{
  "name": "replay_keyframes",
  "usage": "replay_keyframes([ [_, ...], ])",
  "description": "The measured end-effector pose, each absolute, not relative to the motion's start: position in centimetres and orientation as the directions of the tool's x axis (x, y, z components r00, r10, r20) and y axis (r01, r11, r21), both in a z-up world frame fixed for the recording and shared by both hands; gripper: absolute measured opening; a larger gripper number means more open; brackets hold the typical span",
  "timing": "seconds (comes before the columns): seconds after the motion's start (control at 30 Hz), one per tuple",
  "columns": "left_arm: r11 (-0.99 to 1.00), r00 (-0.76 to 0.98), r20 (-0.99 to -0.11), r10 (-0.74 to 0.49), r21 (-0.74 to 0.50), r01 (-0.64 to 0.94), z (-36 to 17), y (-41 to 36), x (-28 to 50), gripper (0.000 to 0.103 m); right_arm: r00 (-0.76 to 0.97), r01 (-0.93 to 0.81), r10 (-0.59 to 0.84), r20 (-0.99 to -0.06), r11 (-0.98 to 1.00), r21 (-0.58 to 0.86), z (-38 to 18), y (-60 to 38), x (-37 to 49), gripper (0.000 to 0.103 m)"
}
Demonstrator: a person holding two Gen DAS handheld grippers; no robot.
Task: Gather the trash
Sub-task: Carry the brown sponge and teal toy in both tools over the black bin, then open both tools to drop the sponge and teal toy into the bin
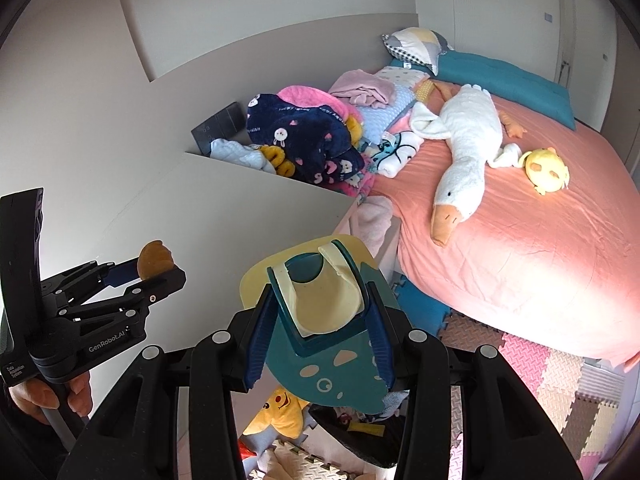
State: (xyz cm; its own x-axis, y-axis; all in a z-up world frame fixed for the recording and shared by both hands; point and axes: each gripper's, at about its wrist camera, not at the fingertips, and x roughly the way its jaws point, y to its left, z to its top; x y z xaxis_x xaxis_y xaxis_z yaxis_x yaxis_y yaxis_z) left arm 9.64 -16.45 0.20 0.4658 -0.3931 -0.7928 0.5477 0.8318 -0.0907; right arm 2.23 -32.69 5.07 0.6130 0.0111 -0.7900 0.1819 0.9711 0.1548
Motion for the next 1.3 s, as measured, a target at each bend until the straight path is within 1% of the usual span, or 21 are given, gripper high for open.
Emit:
replay_keyframes([
  [0.8,0.684,0.358,-0.801,-0.479,-0.085,0.724,0.7,-25.0,4.3,0.046,0.591,0.354,-0.102,-0.8,0.924,0.144,5.5,-39.7,-4.7,0.045],
  [1.3,0.604,0.285,-0.826,-0.487,-0.083,0.793,0.1,-27.9,1.2,0.046,0.565,0.431,-0.139,-0.813,0.89,0.147,5.2,-42.0,-7.6,0.045],
])
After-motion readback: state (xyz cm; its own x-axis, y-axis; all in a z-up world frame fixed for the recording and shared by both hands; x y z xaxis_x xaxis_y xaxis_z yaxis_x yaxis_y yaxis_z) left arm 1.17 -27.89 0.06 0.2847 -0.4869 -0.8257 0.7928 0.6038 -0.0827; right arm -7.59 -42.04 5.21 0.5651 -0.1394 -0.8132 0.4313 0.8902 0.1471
